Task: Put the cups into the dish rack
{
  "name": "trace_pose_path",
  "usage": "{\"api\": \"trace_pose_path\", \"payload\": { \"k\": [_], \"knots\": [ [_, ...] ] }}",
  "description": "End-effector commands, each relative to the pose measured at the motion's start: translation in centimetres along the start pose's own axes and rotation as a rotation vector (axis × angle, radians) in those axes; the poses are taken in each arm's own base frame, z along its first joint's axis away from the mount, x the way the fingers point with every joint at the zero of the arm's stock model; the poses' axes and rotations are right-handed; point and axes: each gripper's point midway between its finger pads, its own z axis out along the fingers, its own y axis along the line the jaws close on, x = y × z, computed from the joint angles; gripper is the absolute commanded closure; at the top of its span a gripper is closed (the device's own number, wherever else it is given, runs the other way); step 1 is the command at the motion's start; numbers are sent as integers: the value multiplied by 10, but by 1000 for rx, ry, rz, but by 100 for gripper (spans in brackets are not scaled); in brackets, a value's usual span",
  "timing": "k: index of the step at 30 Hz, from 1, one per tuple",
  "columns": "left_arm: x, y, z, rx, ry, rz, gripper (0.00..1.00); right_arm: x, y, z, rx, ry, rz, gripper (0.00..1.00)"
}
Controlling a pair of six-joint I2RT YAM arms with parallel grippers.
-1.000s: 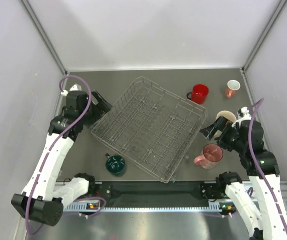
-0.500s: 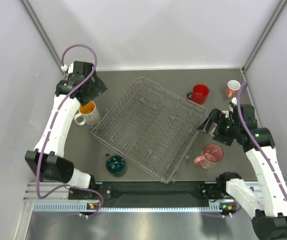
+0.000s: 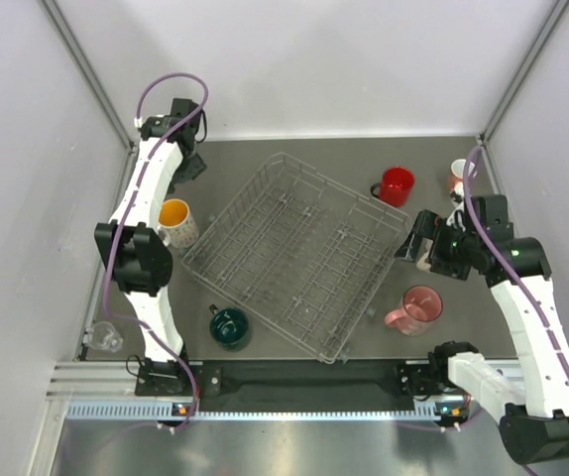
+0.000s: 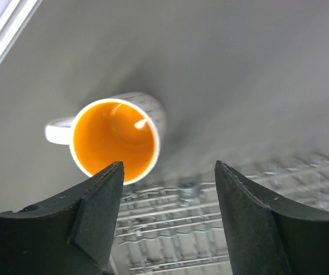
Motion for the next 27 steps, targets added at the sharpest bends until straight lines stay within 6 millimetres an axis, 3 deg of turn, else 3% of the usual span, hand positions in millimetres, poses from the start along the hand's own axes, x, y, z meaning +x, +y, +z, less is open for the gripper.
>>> {"api": "trace_pose_path", "payload": {
  "k": [1, 9, 18, 24, 27],
  "knots": [
    [1, 28, 7, -113, 15, -7, 32, -14, -4, -14, 51, -48, -55, 0],
    [21, 33, 46, -164, 85, -36, 37, -20, -5, -15, 65, -49, -76, 0],
    [43, 26, 85, -181, 155, -10, 41, -26, -7, -17, 96, -46, -85, 0],
    [50, 43, 96, -228, 171, -22, 53, -28, -8, -15, 109, -43, -82, 0],
    [44, 50, 98, -242, 155, -25, 71, -28, -9, -14, 113, -41, -75, 0]
  ]
}}
